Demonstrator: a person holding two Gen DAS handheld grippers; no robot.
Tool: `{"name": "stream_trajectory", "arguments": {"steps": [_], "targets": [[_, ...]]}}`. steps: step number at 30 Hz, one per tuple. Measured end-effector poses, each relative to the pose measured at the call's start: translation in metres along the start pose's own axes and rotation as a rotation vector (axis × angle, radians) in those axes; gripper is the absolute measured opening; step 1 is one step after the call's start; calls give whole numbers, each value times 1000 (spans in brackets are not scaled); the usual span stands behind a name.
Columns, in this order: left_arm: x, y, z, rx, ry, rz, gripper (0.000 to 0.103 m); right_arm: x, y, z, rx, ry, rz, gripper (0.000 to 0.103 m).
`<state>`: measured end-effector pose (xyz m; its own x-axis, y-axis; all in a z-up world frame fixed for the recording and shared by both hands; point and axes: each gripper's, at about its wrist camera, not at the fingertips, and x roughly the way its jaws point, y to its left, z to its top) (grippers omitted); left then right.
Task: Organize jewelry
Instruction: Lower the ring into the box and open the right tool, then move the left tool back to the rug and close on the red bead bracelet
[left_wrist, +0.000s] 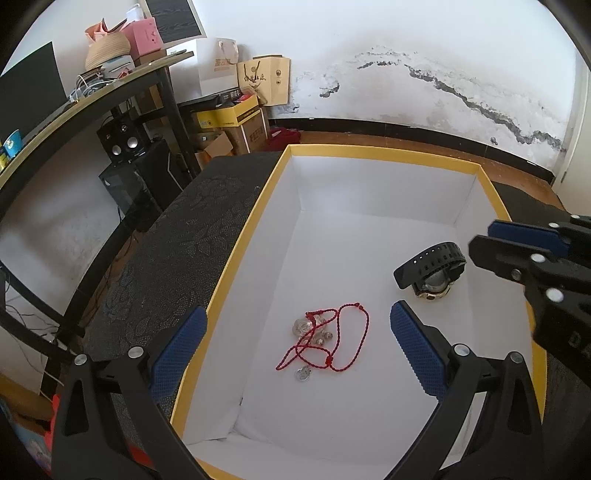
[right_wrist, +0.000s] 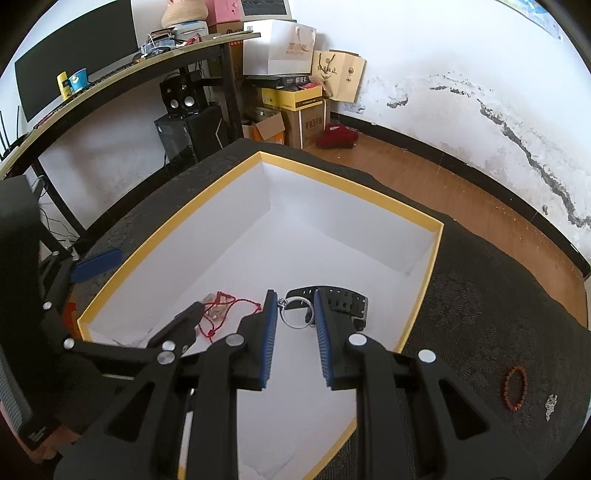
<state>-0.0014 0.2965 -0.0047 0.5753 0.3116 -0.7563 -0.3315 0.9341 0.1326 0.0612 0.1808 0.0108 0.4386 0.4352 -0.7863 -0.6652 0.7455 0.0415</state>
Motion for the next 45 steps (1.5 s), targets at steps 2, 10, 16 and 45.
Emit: {"name": "stream_trajectory", "arguments": {"steps": [2,10,16,45], "targets": [[0,0,0,1,2,-2,97,5,0,0,-3,6,5,21],[1,-1,0,10,4,-4,97,11,-8,0,24,0,51,68],[2,0,0,12,4,-6,97,-1,-10,3,37,-45,69,91],[-45,-104,24,115,-96,-119,97,-131,-163,-79,280,-155,-191,96]]}}
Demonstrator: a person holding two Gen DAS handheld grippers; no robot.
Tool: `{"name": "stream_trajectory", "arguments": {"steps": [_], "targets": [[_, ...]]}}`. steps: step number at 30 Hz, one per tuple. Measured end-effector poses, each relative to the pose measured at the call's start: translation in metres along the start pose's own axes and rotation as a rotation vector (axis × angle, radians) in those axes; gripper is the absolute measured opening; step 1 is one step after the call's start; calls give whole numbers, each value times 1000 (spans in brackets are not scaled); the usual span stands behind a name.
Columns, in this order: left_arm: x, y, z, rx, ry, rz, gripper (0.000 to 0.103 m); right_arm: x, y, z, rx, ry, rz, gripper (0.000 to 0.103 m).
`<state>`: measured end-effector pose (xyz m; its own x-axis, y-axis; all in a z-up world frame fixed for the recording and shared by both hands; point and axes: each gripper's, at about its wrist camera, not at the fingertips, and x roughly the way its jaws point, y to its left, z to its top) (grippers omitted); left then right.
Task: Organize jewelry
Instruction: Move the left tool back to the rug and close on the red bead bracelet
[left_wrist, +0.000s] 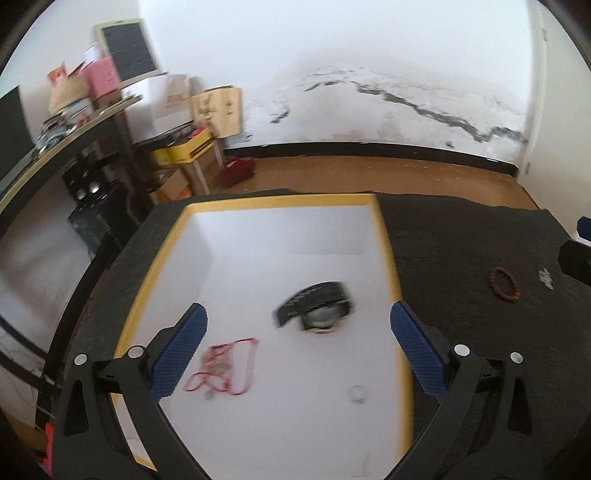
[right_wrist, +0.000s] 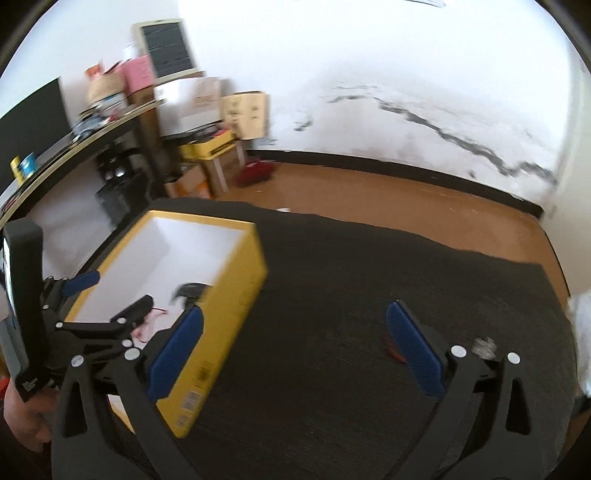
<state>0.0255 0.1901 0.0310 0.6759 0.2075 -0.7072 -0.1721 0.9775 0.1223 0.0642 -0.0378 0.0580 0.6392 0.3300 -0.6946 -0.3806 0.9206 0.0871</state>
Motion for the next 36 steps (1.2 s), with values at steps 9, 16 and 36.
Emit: {"name": "stream_trajectory", "arguments": {"steps": [9,16,36], "targets": [[2,-88,21,71,-19,-78,97,-21,-92,-32,93,5,-115,96],[14,-155,20,145,1,-116,97,-29,-141,-58,125,17,-172,96],[107,-271,8,228,102,-168,97,5,-213,-87,211,63,-219,96]]}}
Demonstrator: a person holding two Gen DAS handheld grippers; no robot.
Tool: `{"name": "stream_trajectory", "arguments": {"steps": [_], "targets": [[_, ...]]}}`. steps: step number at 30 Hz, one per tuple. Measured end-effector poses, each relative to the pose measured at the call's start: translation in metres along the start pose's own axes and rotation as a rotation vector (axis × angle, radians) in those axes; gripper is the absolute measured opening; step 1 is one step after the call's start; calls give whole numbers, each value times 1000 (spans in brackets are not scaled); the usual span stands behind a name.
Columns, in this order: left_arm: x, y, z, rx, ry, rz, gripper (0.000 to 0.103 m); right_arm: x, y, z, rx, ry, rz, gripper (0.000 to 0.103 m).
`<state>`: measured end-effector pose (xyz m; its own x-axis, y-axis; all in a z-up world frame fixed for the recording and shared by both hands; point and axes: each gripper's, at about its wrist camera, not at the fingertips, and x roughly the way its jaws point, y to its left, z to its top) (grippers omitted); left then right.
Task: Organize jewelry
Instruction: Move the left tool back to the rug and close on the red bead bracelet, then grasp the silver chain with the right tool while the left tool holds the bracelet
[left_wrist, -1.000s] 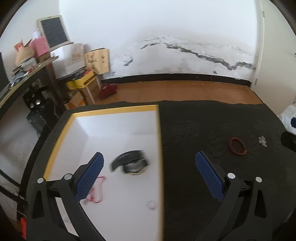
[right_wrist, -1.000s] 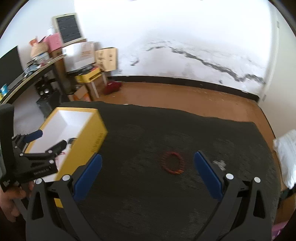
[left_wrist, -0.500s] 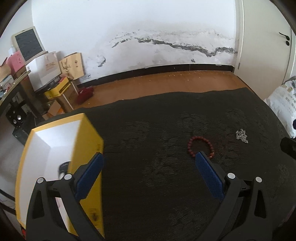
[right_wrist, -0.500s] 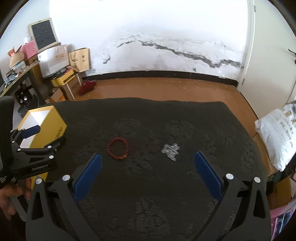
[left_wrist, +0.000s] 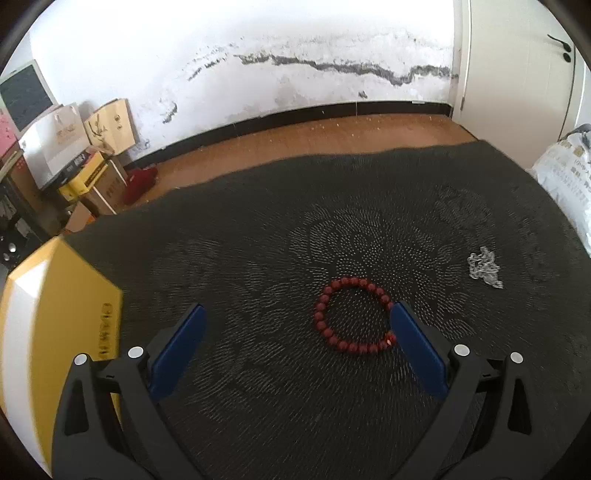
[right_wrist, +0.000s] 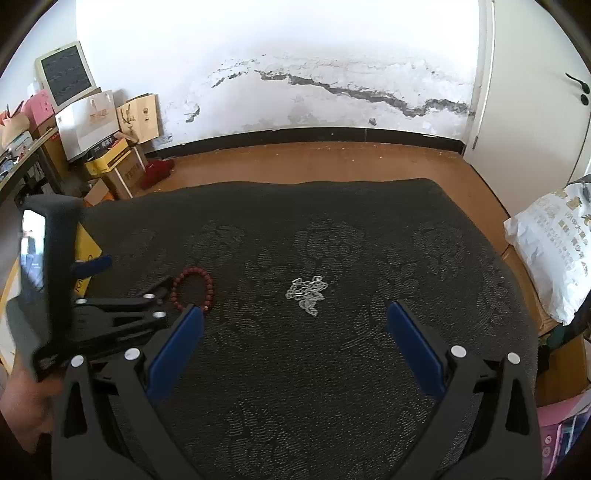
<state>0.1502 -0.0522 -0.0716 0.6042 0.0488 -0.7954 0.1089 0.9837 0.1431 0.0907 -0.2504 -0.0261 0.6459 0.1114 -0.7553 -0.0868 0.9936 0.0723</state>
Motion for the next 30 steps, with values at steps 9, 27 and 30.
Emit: {"name": "stream_trajectory", "arguments": {"steps": [9,27,30], "targets": [[35,-8,-3,-33,26,-50,97,5,-7,-5,2,16,-1,96],[45,-13,-6,-38,33,-90,28,17,-4,-6,-7,39,-13,96],[43,-9,-6,-53,41,-93,15,20,-4,-7,-11,44,-13,96]]}}
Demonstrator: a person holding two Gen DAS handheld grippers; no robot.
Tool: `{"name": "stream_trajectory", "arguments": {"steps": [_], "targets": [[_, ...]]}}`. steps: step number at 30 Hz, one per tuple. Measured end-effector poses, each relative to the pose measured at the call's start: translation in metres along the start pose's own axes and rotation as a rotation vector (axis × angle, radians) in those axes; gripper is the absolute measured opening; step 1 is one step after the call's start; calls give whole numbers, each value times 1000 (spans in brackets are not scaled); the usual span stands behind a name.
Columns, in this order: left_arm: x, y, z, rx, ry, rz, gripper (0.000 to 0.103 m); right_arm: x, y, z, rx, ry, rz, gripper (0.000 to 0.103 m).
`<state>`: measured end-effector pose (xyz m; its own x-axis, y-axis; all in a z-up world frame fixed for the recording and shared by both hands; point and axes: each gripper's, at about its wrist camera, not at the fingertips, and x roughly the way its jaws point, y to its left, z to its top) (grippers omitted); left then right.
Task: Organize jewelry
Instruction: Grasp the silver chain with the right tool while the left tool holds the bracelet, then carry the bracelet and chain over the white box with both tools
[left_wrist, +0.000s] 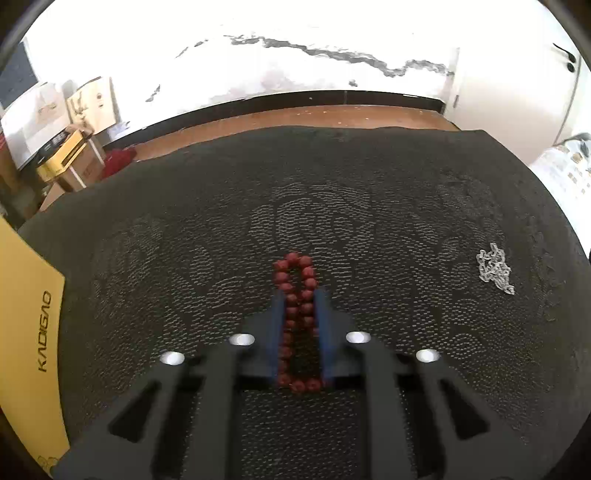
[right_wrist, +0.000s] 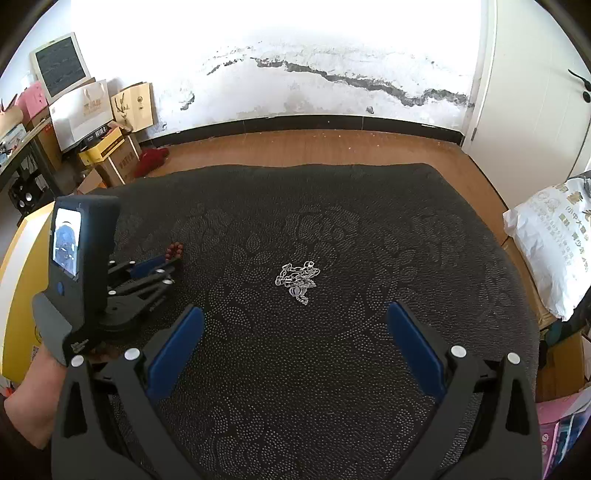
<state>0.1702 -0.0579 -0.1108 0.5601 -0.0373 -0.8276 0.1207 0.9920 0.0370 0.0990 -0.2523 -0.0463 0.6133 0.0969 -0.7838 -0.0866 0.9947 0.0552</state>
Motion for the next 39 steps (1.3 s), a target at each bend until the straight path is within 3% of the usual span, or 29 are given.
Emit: {"name": "stream_trajectory", "arguments": {"steps": [1,2,10,19,25,26,27,28,30,32,39], "targets": [[-1,1,0,-3,3,-3,15,1,0,1,-1,2,0,96],[-3,2,0,-11,7,3,7,2,1,1,-2,5,0,96],[-41,12,1,-28,3,4,7,30,0,4,-18,39,-12,96],[-82,25,-7,-22,-24,-44,7,110,-10,2,-39,137,-38,96],[-87,35,-8,-31,-24,-51,7,111,-12,9,-54,107,-12,94],[-88,38,-7,-33,-24,-47,7,109,-12,11,-51,98,-11,84],[-88,40,-7,-36,-25,-45,7,107,-10,14,-54,90,-8,66],[-89,43,-8,-38,-26,-43,7,105,-8,16,-56,90,-5,55],[-91,46,-9,-39,-26,-37,7,104,-4,20,-50,106,16,14],[-93,48,-9,-42,-28,-34,7,105,1,19,-73,110,-12,12],[-104,60,-6,-48,-44,-11,7,79,19,33,-73,93,32,8]]}}
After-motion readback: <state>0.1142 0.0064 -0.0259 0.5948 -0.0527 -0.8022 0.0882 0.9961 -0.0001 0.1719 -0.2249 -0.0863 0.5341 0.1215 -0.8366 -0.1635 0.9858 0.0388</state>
